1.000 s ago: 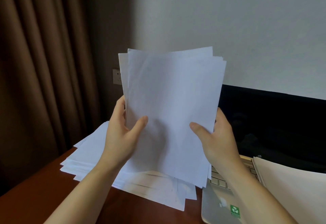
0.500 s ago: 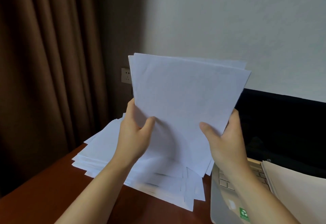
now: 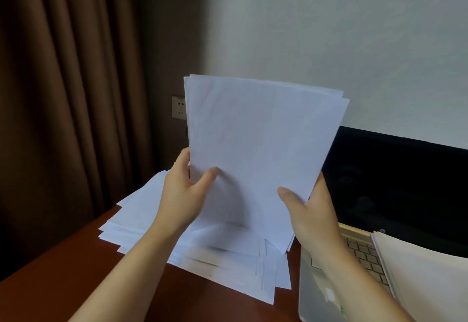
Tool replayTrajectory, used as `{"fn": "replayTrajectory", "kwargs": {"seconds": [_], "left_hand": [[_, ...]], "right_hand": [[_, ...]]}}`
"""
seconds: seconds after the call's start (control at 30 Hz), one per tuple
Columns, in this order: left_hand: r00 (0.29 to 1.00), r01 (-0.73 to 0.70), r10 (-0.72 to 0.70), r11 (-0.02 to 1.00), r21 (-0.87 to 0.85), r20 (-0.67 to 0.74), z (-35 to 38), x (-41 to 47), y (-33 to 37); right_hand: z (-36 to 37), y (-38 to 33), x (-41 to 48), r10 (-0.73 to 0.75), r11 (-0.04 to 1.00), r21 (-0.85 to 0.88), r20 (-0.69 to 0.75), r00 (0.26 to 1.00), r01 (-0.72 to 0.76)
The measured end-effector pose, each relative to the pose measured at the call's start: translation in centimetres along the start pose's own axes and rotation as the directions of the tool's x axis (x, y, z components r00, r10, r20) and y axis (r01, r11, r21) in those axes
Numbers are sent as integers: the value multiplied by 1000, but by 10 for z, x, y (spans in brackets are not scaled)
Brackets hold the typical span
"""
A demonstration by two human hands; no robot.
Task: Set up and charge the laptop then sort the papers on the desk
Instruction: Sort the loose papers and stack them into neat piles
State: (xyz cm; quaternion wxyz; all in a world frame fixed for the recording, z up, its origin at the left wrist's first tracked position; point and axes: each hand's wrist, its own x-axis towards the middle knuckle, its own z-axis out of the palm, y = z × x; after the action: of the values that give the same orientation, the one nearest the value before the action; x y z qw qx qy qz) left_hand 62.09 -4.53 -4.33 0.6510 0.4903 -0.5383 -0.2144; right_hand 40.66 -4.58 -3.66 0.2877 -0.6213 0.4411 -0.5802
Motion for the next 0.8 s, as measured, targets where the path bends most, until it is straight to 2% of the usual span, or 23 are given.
{"fn": "replayTrajectory", "kwargs": {"seconds": [0.1, 0.2, 0.3, 0.4, 0.57, 0.7, 0.8], "left_hand": [[996, 63, -62, 998, -12, 59, -1, 2, 0], [996, 42, -38, 998, -56, 77, 2, 1, 1], [993, 51, -46, 997, -51, 105, 5, 2, -5], [993, 83, -79, 995, -48, 90, 8, 1, -11], [999, 17, -16, 999, -30, 42, 13, -3, -6], [1000, 2, -1, 998, -70, 10, 16, -8, 3], [990, 138, -137, 977, -162, 15, 24, -20, 9]], "right_hand": [[-4, 1, 2, 37, 999, 22, -25, 999, -37], [-7, -3, 6, 30, 998, 53, -66, 997, -27], [-4, 1, 6, 76, 997, 25, -5, 997, -76], [-3, 7, 3, 81, 997, 23, -42, 996, -80], [-3, 0, 0, 29, 999, 33, -72, 997, -26], [-20, -21, 8, 76, 997, -12, 56, 996, -75], [-47, -36, 9, 171, 985, -17, 126, 977, -170]]}}
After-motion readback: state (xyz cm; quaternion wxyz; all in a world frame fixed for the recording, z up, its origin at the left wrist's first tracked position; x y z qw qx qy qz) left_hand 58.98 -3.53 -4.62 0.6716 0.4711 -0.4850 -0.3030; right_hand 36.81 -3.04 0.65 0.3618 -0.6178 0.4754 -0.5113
